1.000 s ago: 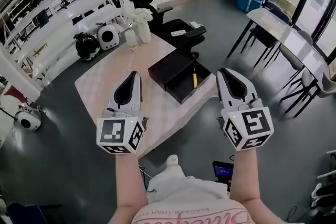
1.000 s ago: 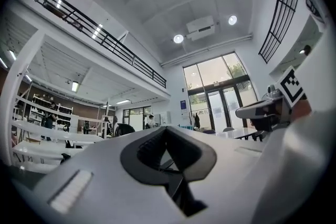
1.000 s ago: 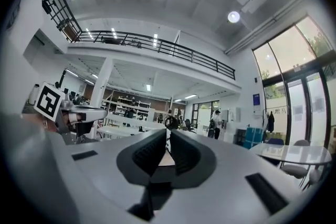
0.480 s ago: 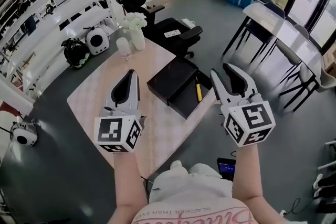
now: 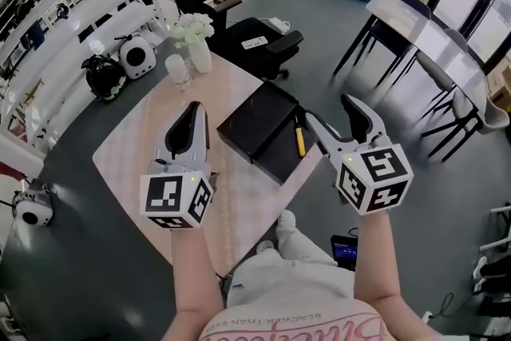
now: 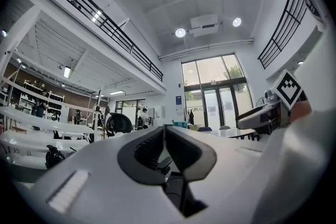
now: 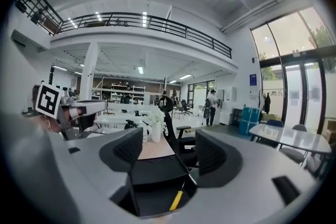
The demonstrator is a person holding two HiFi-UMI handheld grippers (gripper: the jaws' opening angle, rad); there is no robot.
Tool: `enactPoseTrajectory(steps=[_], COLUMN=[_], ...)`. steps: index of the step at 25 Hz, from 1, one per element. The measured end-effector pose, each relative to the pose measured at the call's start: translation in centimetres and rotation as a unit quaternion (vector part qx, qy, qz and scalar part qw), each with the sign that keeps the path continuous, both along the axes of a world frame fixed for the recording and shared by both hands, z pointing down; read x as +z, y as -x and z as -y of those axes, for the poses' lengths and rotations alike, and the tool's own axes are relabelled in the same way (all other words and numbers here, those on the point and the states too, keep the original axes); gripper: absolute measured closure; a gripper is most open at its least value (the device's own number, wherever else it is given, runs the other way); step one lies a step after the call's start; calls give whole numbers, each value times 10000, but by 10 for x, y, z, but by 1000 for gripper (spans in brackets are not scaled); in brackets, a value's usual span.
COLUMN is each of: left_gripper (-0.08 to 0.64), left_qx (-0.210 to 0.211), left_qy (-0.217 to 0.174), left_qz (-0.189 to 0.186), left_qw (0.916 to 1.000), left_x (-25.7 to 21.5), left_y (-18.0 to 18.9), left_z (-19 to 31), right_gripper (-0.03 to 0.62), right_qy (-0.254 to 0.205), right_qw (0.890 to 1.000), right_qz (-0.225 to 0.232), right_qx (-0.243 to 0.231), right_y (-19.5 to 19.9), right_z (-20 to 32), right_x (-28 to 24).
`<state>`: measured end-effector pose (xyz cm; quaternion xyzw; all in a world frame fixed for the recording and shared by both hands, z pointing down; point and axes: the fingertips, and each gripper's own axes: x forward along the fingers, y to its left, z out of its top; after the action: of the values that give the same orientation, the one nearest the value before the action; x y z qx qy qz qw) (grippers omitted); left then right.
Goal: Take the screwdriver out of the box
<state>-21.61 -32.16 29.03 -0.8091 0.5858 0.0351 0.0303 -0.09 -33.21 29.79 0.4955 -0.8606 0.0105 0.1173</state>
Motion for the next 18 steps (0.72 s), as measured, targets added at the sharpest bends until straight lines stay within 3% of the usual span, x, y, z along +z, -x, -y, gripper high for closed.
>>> enactPoseTrajectory(steps=[10,18], left_gripper=[549,549], left_qx=[-67,-153], left_qy=[272,503], left_qz=[-45,-39], left_qw=[9996,9986], left_x=[24,43], left_y=[-4,-7], left_z=[32,57], right_gripper=[298,307], right_qy=[1219,2341], right_qw=[9923,9715], right_qz=[-172,-351], right_qx=[120,89], right_y=[-4,-3], right_z=[49,75], right_x=[75,146])
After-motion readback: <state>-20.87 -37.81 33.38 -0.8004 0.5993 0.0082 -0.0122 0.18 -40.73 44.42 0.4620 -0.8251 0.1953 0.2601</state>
